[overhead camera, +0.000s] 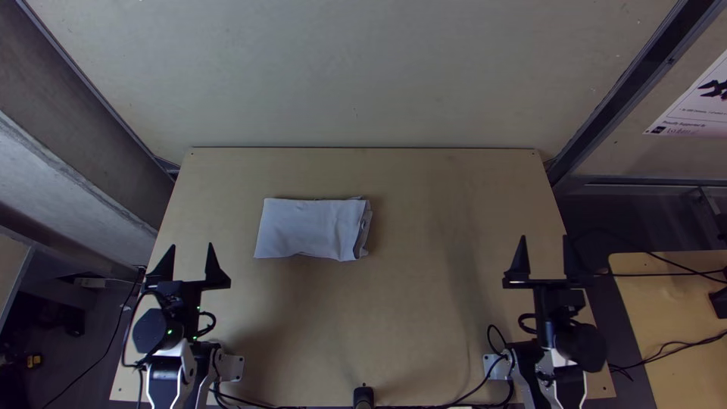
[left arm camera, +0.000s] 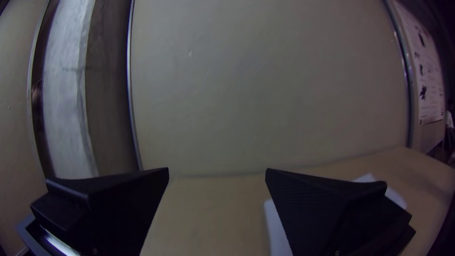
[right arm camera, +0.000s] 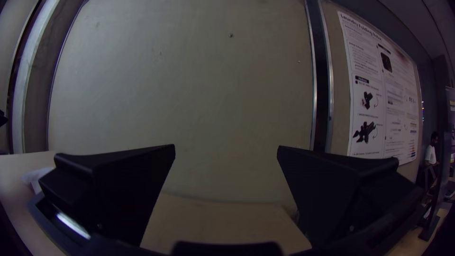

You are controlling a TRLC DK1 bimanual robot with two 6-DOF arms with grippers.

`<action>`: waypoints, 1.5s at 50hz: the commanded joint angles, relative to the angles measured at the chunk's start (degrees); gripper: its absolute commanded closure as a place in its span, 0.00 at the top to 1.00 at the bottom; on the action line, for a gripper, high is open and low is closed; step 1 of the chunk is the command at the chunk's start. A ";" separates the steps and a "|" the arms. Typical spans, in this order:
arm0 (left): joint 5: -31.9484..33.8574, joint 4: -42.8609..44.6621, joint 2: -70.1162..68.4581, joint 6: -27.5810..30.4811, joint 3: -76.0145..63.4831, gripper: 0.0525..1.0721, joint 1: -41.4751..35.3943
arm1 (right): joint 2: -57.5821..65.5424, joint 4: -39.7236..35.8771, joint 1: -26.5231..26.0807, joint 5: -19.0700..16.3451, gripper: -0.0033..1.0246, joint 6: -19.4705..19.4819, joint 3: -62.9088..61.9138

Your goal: Fold the t-shirt

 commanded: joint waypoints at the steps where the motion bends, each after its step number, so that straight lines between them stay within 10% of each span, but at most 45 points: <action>1: -0.52 3.56 -1.02 -1.29 -4.54 0.96 1.47 | -0.47 2.86 0.44 -0.01 0.96 0.55 -4.67; 75: 5.72 5.76 -0.67 -0.15 -11.57 0.96 5.08 | -0.21 -6.11 -0.17 -0.18 0.96 3.18 -12.31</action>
